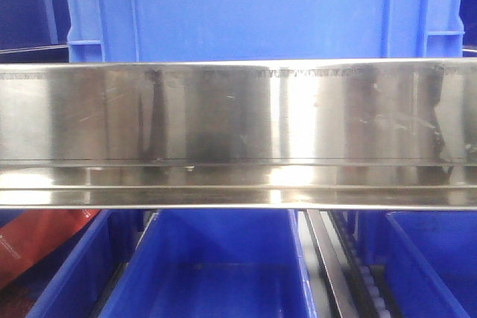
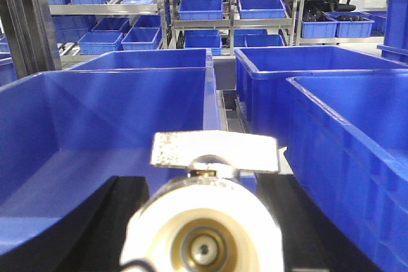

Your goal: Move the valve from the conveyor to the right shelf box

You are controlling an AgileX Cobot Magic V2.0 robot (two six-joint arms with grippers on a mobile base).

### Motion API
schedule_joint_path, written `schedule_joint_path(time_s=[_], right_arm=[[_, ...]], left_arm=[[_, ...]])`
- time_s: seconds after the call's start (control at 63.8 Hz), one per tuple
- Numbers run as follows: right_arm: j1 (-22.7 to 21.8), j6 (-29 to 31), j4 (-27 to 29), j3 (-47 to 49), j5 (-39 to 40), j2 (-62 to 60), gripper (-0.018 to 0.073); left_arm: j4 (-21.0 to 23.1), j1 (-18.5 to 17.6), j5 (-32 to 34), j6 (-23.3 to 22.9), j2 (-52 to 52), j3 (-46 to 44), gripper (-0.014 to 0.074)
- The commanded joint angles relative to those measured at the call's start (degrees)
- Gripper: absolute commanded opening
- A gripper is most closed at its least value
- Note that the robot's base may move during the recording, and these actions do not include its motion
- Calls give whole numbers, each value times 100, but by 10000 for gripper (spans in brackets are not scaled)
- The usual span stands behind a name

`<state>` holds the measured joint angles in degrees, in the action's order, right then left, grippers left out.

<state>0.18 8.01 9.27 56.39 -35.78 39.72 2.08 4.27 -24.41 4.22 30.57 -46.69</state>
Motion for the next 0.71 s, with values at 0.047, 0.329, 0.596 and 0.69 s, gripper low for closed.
schedule_joint_path(time_s=[0.047, 0.329, 0.596, 0.69], right_arm=[[-1, 31, -2, 86, 414, -36, -154], [-1, 31, -2, 86, 414, -36, -154], [-1, 31, -2, 86, 844, -38, -154], [-1, 31, -2, 86, 889, -38, -154]], left_arm=[[39, -8, 324, -37, -41, -26, -111], [39, -8, 324, -37, -41, -26, -111], [50, -6, 324, -37, -41, -26, -111], [50, -6, 324, -37, -41, -26, -111]])
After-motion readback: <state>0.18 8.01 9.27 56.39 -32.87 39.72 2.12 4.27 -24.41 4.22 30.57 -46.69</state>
